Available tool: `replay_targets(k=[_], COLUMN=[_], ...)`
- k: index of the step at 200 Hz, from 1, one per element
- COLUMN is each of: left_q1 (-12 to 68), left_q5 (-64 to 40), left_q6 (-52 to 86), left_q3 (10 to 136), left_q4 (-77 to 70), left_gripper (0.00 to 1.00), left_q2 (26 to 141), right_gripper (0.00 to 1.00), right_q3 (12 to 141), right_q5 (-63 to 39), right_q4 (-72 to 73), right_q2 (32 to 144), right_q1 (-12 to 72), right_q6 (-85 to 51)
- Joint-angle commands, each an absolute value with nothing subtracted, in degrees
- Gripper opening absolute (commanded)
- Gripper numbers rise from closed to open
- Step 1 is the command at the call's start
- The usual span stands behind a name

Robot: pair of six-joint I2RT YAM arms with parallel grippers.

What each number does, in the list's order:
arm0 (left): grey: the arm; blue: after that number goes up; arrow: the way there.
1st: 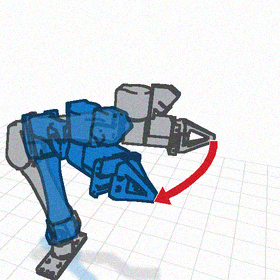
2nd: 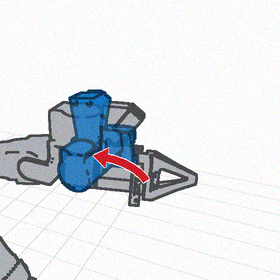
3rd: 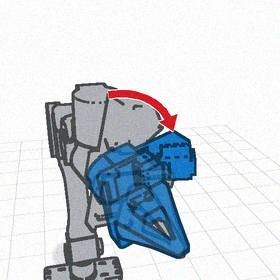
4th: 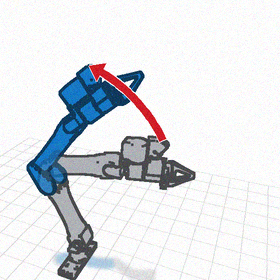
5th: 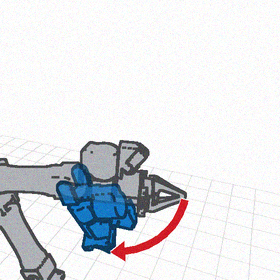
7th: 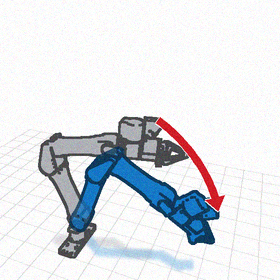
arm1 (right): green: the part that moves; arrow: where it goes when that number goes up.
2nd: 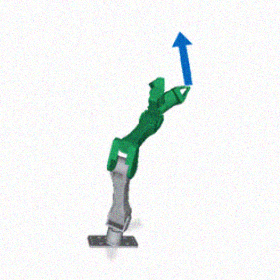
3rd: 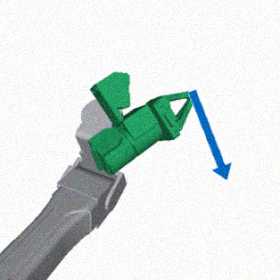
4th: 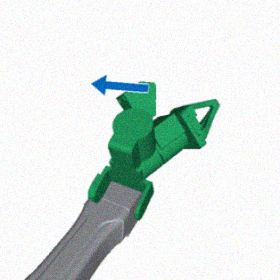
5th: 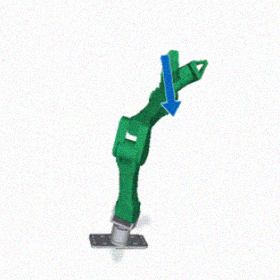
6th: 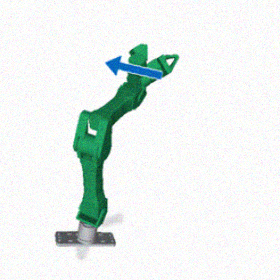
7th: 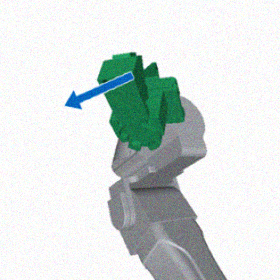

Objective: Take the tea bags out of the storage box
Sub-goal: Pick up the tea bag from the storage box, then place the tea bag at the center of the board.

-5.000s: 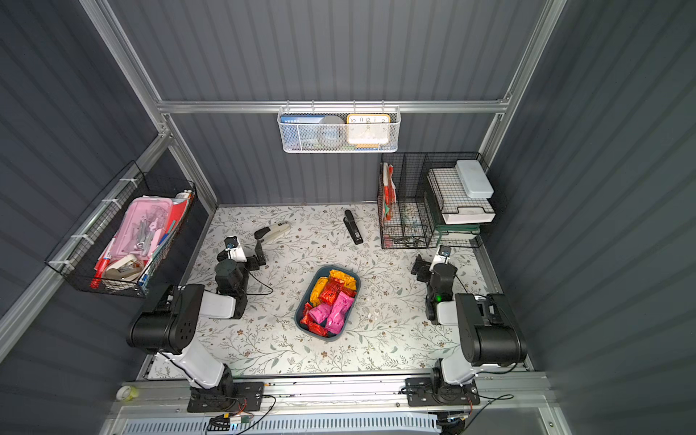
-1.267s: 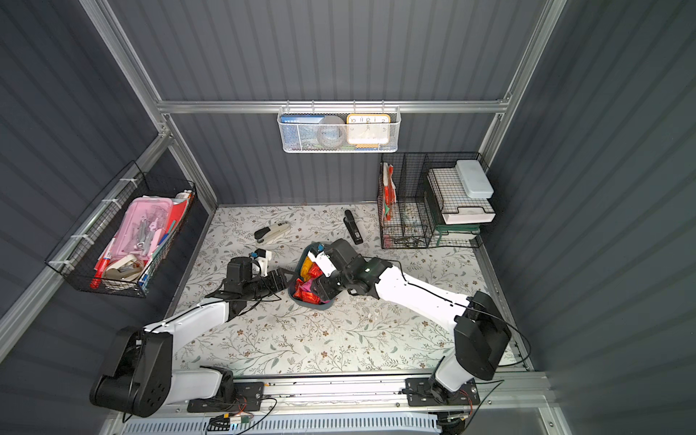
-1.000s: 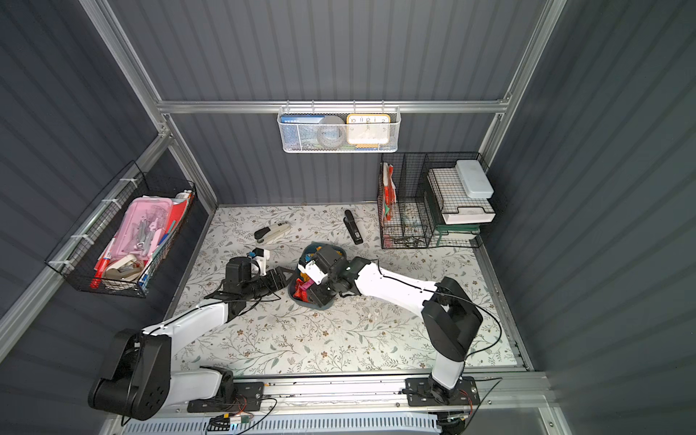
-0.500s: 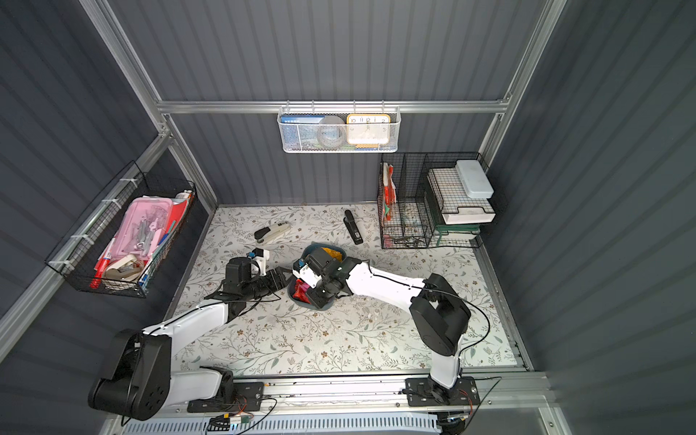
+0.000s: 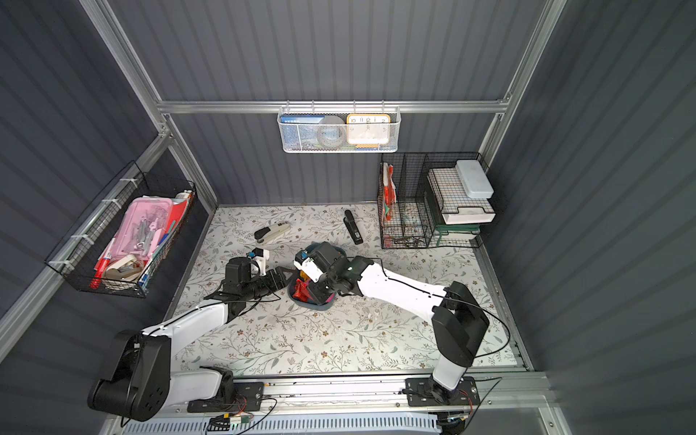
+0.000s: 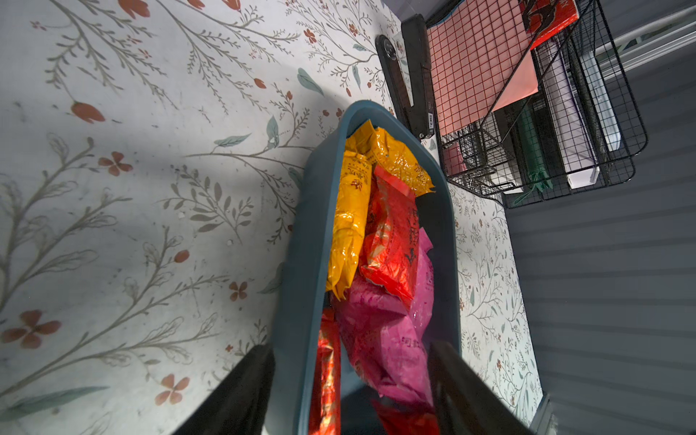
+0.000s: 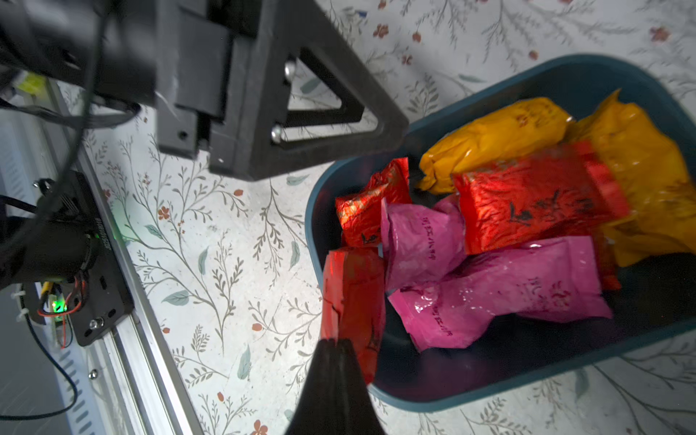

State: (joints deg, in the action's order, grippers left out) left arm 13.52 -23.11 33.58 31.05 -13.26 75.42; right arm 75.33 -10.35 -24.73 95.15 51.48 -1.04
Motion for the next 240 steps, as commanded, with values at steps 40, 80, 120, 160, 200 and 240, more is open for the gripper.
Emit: replay_targets(k=[40,80,120,160,200,240], left_q1=[13.8,13.8,13.9,14.0,14.0,13.9], left_q5=[-23.7,-23.6,-23.3,-24.3,-24.1,-24.4], left_q6=[32.8,31.7,31.3,31.0,30.3,29.9], left_q3=[31.4,32.0,32.2,33.0,33.1,33.1], left_q4=[-13.0,-12.6,-12.7,-14.0,-13.6,-14.3], left_gripper=[0.76,0.74,0.69,0.64,0.56,0.54], left_q2=[75.7,76.9,77.7,79.5,79.4,80.1], right_gripper=[0.0,0.0,0.0,0.0,0.0,0.0], right_q3=[65.0,56.1,53.4,47.5,39.8,35.2], right_q5=[-9.4,-3.7,6.4,-1.0,-14.8,-25.8], right_q4=[-12.4,-8.7,-22.4,-23.9,-8.1,1.6], right_q2=[83.8,75.1,66.0,64.5,65.9,72.2], right_q1=[51.5,49.7,45.9,37.9,33.5,30.1], right_q6=[-16.4,-31.2,-36.1,-43.7,-52.0,-55.3])
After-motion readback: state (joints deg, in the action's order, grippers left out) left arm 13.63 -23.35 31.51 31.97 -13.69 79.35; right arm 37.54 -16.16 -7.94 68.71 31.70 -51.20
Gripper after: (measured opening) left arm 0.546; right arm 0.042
